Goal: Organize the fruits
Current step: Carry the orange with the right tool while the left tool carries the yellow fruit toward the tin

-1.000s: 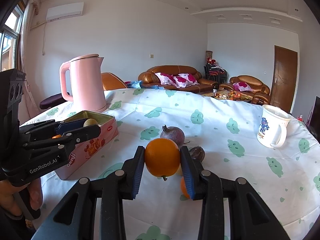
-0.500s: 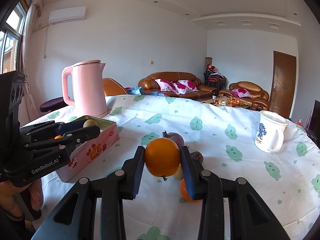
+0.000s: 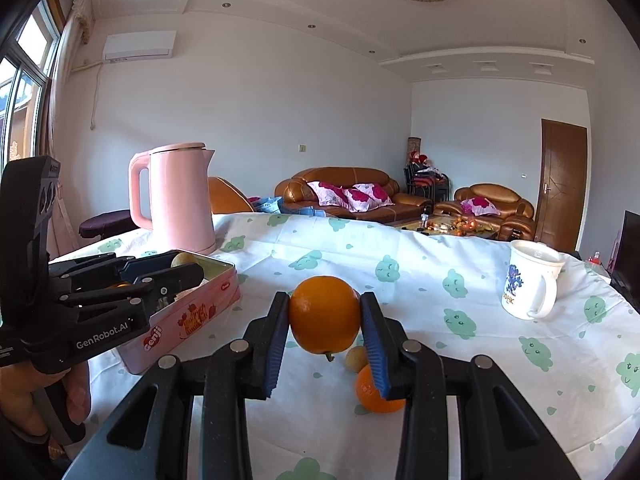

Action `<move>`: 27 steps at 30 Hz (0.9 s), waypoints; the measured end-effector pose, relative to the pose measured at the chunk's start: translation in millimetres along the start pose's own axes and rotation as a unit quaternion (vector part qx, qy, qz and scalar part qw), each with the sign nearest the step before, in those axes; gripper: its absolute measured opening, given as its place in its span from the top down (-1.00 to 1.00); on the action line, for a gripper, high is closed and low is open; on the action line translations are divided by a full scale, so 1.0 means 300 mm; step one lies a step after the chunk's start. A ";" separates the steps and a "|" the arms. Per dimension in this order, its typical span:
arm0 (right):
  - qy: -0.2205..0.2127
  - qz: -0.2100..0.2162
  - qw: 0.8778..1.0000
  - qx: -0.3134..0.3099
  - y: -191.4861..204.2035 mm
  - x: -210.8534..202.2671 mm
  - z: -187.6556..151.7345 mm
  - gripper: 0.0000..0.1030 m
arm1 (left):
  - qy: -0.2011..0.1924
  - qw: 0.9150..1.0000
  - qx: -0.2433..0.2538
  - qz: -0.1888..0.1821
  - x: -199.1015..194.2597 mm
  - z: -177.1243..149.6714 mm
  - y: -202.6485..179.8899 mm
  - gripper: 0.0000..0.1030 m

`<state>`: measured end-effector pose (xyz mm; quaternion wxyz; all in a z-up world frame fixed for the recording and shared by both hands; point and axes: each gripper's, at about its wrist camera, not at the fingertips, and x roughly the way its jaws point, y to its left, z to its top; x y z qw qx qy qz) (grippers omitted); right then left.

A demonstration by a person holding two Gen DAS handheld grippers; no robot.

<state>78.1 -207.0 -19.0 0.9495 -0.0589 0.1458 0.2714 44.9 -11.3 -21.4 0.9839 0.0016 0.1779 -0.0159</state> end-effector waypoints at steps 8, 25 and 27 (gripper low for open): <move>-0.005 -0.006 1.000 -0.005 0.006 -0.007 0.002 0.27 | 0.002 1.000 0.004 -0.001 -0.001 0.003 -0.002 0.44; 0.018 0.019 1.000 -0.017 0.071 0.060 0.019 0.27 | 0.015 1.000 -0.014 0.016 0.003 0.000 0.064 0.44; 0.020 0.023 0.999 -0.021 0.087 0.069 0.020 0.27 | 0.017 1.000 -0.016 0.019 -0.001 -0.002 0.075 0.44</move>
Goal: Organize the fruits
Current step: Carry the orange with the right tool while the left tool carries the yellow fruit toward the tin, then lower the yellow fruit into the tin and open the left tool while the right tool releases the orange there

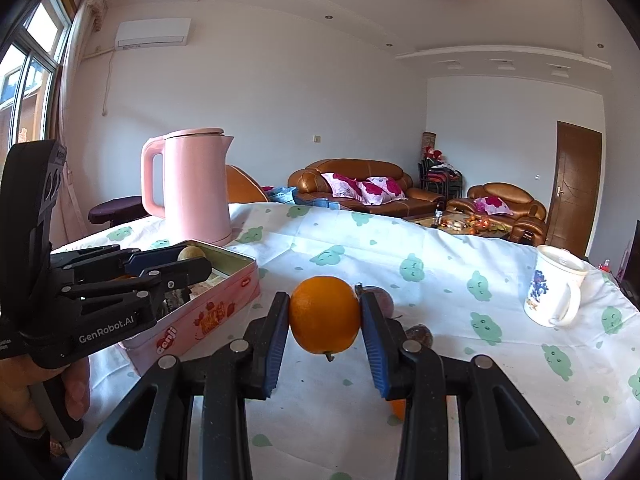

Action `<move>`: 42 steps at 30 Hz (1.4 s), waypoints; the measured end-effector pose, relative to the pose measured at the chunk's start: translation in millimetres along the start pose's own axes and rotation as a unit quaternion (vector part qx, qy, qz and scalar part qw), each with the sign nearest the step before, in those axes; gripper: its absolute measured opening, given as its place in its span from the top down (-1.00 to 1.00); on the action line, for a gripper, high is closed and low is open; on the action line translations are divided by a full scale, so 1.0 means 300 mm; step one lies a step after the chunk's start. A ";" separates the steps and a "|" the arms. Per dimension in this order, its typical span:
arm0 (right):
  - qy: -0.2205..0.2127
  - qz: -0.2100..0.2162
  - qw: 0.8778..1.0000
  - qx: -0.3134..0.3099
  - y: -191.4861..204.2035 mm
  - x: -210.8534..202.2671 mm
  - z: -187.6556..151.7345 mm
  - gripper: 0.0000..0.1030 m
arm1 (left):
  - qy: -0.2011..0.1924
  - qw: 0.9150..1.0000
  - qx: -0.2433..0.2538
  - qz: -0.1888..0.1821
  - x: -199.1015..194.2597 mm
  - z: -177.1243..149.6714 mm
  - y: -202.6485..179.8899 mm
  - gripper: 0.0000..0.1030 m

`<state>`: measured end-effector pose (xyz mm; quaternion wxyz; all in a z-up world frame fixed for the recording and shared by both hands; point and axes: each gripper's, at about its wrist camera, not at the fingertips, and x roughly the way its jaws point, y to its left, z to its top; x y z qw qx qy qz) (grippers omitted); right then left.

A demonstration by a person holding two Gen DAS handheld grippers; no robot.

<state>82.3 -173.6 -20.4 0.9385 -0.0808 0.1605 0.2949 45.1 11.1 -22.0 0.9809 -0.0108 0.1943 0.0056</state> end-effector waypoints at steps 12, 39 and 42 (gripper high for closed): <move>0.010 0.027 0.999 -0.018 0.076 0.057 0.018 0.27 | 0.011 1.000 -0.013 0.015 -0.006 -0.013 0.074 0.44; 0.025 0.075 0.994 -0.069 0.229 0.170 0.097 0.27 | 0.036 0.998 -0.036 0.047 -0.005 -0.029 0.232 0.44; 0.026 0.078 0.994 -0.074 0.243 0.178 0.104 0.27 | 0.036 0.997 -0.039 0.051 -0.008 -0.029 0.247 0.44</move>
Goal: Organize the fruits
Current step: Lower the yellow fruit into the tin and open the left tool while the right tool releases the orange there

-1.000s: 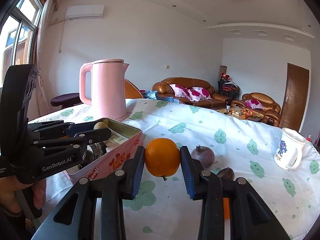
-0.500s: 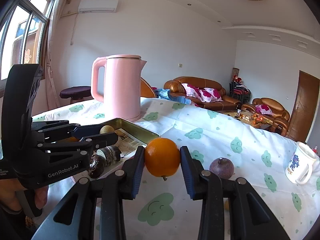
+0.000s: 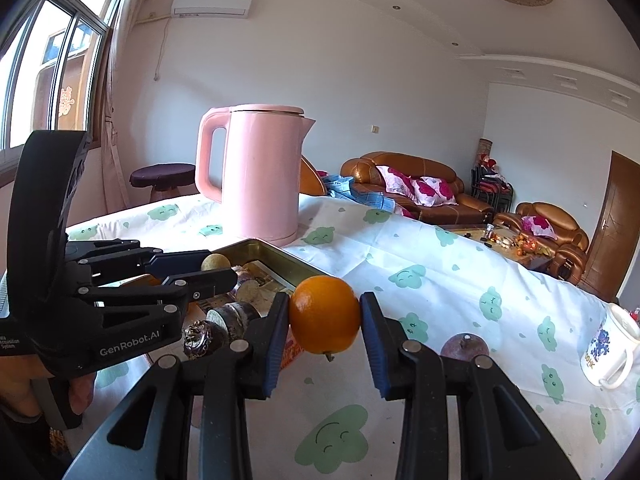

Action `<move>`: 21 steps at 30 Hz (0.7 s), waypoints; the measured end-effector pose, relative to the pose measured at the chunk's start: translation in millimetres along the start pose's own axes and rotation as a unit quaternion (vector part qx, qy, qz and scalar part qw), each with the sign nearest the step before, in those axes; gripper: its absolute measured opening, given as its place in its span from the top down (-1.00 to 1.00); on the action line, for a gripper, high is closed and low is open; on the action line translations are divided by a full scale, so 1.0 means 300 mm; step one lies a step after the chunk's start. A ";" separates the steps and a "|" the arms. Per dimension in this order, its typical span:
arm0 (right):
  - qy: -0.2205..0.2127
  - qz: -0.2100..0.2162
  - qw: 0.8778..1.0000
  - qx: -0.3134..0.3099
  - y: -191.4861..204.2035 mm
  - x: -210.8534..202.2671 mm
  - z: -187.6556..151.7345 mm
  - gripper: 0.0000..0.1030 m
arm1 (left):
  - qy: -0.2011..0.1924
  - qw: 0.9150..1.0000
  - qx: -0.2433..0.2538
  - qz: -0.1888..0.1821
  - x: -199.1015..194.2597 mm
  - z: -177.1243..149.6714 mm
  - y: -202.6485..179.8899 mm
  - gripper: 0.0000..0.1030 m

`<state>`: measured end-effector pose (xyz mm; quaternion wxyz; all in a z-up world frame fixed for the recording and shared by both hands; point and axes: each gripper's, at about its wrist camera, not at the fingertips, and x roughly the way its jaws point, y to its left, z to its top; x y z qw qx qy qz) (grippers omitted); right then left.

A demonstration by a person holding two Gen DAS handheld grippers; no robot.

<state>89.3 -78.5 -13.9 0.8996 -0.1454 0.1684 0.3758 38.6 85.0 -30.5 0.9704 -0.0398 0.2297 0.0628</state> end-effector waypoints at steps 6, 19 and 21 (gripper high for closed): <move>0.004 0.005 1.000 -0.009 0.019 0.021 0.019 0.27 | 0.000 1.000 -0.007 0.008 -0.009 0.006 0.043 0.44; 0.014 0.024 0.999 -0.027 0.066 0.083 0.060 0.27 | 0.030 0.999 -0.015 0.030 0.020 0.010 0.132 0.44; 0.017 0.028 0.999 -0.027 0.071 0.095 0.062 0.27 | 0.036 0.999 -0.014 0.032 0.029 0.009 0.140 0.44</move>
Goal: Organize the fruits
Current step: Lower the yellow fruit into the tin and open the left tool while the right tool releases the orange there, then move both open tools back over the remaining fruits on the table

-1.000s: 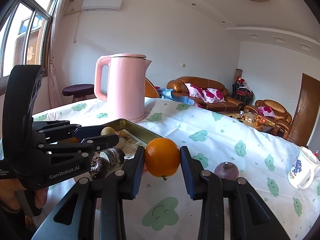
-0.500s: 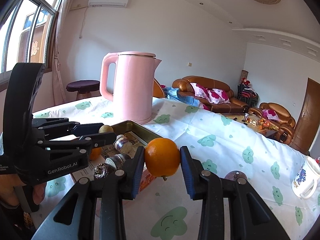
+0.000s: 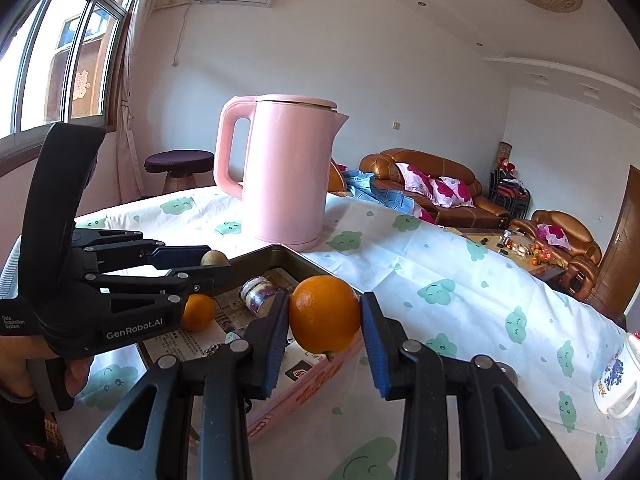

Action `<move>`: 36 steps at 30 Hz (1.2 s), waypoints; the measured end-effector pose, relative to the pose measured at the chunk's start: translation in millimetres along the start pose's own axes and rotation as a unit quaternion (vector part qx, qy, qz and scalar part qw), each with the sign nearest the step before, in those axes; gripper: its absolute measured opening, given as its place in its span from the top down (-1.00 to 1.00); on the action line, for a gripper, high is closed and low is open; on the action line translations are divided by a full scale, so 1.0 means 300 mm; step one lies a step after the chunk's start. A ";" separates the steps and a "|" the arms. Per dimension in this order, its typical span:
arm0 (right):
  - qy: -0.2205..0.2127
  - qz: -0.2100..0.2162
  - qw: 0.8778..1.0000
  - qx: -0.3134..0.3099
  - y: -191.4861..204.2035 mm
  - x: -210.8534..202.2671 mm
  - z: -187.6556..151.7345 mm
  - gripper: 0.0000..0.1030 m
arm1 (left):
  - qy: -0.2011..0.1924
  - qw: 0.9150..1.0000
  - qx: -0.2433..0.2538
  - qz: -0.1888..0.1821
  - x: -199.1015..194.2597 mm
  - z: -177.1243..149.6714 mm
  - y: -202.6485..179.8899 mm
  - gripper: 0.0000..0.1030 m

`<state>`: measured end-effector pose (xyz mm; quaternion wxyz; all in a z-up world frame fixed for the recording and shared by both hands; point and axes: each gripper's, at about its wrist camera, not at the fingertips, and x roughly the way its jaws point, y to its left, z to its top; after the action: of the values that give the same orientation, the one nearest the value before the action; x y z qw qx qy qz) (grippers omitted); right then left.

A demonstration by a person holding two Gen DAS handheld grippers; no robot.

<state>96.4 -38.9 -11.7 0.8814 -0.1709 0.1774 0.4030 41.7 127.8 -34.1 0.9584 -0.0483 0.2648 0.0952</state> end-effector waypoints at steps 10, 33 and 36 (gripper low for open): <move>0.035 0.017 0.999 -0.005 0.046 0.093 -0.016 0.26 | 0.026 1.000 0.002 -0.001 0.049 0.003 0.029 0.44; 0.084 0.019 0.996 0.008 0.060 0.176 -0.046 -0.15 | 0.024 0.999 0.011 0.021 0.062 0.003 0.019 -0.36; 0.068 0.010 0.998 0.013 0.052 0.152 -0.048 -0.20 | 0.019 1.000 0.008 0.018 0.049 0.001 0.020 -0.41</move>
<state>109.7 -5.9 -47.4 0.8653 -0.1845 0.2438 0.3973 53.1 136.0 -41.6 0.9516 -0.0373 0.2845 0.1096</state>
